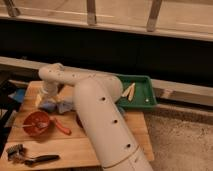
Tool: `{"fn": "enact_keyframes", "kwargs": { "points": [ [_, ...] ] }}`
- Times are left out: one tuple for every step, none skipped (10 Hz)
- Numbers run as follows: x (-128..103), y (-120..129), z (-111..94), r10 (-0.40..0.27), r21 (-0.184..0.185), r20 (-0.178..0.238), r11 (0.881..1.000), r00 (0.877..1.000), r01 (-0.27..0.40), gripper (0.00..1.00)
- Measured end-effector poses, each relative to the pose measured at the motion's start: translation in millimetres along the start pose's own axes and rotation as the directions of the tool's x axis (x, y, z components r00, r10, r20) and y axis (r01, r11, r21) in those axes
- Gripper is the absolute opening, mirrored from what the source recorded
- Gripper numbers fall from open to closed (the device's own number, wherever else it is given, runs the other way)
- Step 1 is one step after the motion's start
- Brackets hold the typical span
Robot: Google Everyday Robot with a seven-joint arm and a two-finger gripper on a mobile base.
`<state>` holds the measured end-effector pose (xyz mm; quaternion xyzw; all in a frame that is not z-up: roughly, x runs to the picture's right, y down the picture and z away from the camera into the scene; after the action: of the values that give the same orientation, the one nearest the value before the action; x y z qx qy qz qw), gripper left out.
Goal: Wipe purple bowl with sponge
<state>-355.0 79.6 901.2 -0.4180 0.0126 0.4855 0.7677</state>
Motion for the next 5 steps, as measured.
{"fn": "enact_keyframes", "kwargs": {
  "points": [
    [0.9,-0.5,1.5,0.012,0.013,0.004,1.000,1.000,-0.012,0.71],
    [1.8,-2.1,2.7,0.020,0.024,0.005,1.000,1.000,-0.020,0.65],
    [2.1,-3.1,3.2,0.021,0.035,0.007,0.999,1.000,-0.022,0.56],
    [2.4,-1.5,4.1,0.020,0.042,0.008,0.999,1.000,-0.021,0.45],
    [2.3,0.5,4.8,0.018,0.048,0.009,0.999,1.000,-0.018,0.35]
  ]
}}
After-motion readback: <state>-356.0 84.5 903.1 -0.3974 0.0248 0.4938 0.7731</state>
